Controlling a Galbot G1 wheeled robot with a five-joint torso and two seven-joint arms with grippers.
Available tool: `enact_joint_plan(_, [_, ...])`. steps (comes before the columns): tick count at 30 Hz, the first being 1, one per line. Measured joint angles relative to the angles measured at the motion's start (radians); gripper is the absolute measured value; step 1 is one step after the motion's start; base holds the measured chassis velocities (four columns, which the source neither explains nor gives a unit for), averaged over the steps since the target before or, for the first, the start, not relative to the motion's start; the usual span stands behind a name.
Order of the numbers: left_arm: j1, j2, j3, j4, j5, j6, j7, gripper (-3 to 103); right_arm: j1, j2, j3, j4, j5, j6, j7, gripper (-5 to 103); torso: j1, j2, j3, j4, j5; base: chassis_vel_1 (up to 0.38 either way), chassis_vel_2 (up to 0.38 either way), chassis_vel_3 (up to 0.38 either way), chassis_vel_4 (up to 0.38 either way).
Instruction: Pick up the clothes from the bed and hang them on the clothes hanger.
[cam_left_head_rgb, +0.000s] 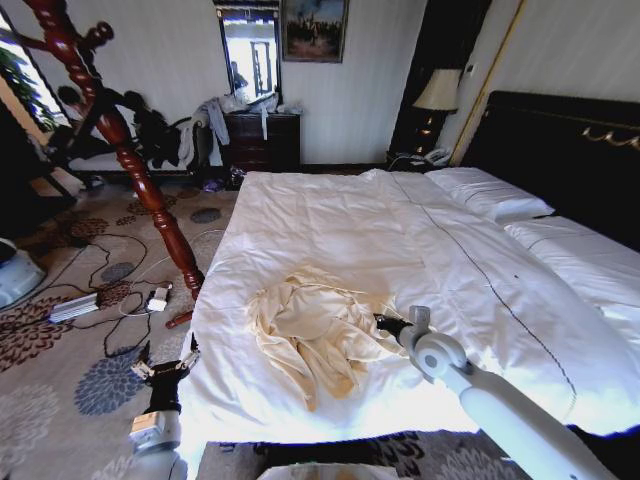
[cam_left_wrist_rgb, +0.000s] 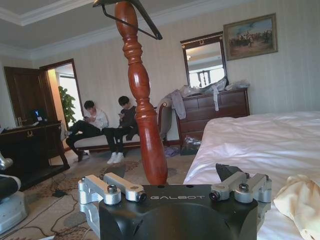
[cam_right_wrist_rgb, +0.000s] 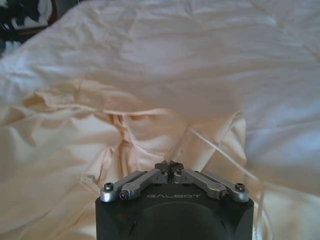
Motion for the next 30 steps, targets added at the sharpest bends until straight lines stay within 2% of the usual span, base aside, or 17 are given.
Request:
enact_joint_plan(2, [-0.007, 0.008, -0.001, 0.002, -0.009, 0.002, 0.0, 100, -0.02, -0.016, 0.025, 0.003, -0.04, 0.069, -0.073, 0, 0.0, 0.0, 0.0, 0.0, 0.0, 0.0, 0.0, 0.0, 0.0])
enact_joint_plan(3, [-0.007, 0.008, -0.001, 0.002, -0.009, 0.002, 0.0, 100, -0.02, -0.016, 0.025, 0.003, -0.04, 0.069, -0.073, 0, 0.0, 0.0, 0.0, 0.0, 0.0, 0.0, 0.0, 0.0, 0.0])
enact_joint_plan(6, [-0.04, 0.046, -0.007, -0.009, -0.094, 0.031, 0.009, 100, -0.041, -0.052, 0.111, 0.004, -0.141, 0.32, -0.327, 0, 0.0, 0.0, 0.0, 0.0, 0.0, 0.0, 0.0, 0.0, 0.0])
enact_joint_plan(7, [-0.04, 0.046, -0.007, -0.009, -0.094, 0.031, 0.009, 100, -0.041, -0.052, 0.111, 0.004, -0.141, 0.32, -0.327, 0, 0.0, 0.0, 0.0, 0.0, 0.0, 0.0, 0.0, 0.0, 0.0])
enact_joint_plan(8, [-0.056, 0.069, -0.008, -0.018, -0.154, 0.047, 0.015, 100, -0.036, -0.067, 0.155, 0.012, -0.151, 0.397, -0.402, 0, 0.0, 0.0, 0.0, 0.0001, 0.0001, 0.0, 0.0, 0.0, 0.0])
enact_joint_plan(10, [-0.082, 0.119, -0.009, -0.025, -0.252, 0.068, 0.029, 100, -0.015, -0.1, 0.223, 0.039, -0.136, 0.487, -0.471, 0, 0.0, 0.0, 0.0, 0.0, -0.0001, 0.0, 0.0, 0.0, 0.0])
enact_joint_plan(11, [-0.082, 0.119, -0.009, -0.025, -0.252, 0.068, 0.029, 100, -0.015, -0.1, 0.223, 0.039, -0.136, 0.487, -0.471, 0, 0.0, 0.0, 0.0, 0.0, -0.0001, 0.0, 0.0, 0.0, 0.0])
enact_joint_plan(13, [-0.113, 0.183, 0.0, -0.023, -0.343, 0.073, 0.072, 100, 0.007, -0.153, 0.3, 0.067, -0.101, 0.552, -0.523, 0, 0.0, 0.0, 0.0, 0.0001, -0.0001, 0.0, 0.0, 0.0, 0.0])
enact_joint_plan(15, [-0.137, 0.221, 0.022, -0.011, -0.412, 0.068, 0.121, 100, 0.016, -0.206, 0.358, 0.084, -0.08, 0.58, -0.552, 0, 0.0, 0.0, 0.0, -0.0001, -0.0001, 0.0, 0.0, 0.0, 0.0])
enact_joint_plan(16, [-0.137, 0.221, 0.022, -0.011, -0.412, 0.068, 0.121, 100, 0.016, -0.206, 0.358, 0.084, -0.08, 0.58, -0.552, 0, 0.0, 0.0, 0.0, -0.0001, -0.0001, 0.0, 0.0, 0.0, 0.0])
enact_joint_plan(18, [-0.158, 0.24, 0.064, 0.011, -0.465, 0.064, 0.167, 100, 0.015, -0.26, 0.417, 0.109, -0.054, 0.587, -0.557, 0, 0.0, 0.0, 0.0, -0.0002, 0.0001, 0.0, 0.0, 0.0, 0.0])
enact_joint_plan(22, [-0.185, 0.234, 0.148, 0.058, -0.481, 0.055, 0.209, 100, -0.01, -0.32, 0.482, 0.158, -0.001, 0.587, -0.546, 0, 0.0, 0.0, 0.0, 0.0002, -0.0002, 0.0, 0.0, 0.0, 0.0])
enact_joint_plan(23, [-0.189, 0.232, 0.161, 0.064, -0.481, 0.055, 0.212, 100, -0.014, -0.327, 0.489, 0.165, 0.004, 0.587, -0.543, 0, 0.0, 0.0, 0.0, 0.0001, -0.0003, 0.0, 0.0, 0.0, 0.0])
enact_joint_plan(24, [-0.215, 0.223, 0.222, 0.102, -0.478, 0.057, 0.211, 100, -0.04, -0.351, 0.513, 0.198, 0.019, 0.586, -0.53, 0, 0.0, 0.0, 0.0, 0.0, -0.0001, 0.0, 0.0, 0.0, 0.0])
enact_joint_plan(25, [-0.215, 0.223, 0.222, 0.102, -0.478, 0.057, 0.211, 100, -0.04, -0.351, 0.513, 0.198, 0.019, 0.586, -0.53, 0, 0.0, 0.0, 0.0, 0.0, -0.0001, 0.0, 0.0, 0.0, 0.0])
enact_joint_plan(29, [-0.263, 0.252, 0.302, 0.18, -0.389, 0.088, 0.163, 100, -0.079, -0.378, 0.541, 0.262, 0.029, 0.59, -0.523, 0, 0.0, 0.0, 0.0, -0.0002, -0.0002, 0.0, 0.0, 0.0, 0.0])
enact_joint_plan(30, [-0.263, 0.252, 0.302, 0.18, -0.389, 0.088, 0.163, 100, -0.079, -0.378, 0.541, 0.262, 0.029, 0.59, -0.523, 0, 0.0, 0.0, 0.0, -0.0002, -0.0002, 0.0, 0.0, 0.0, 0.0])
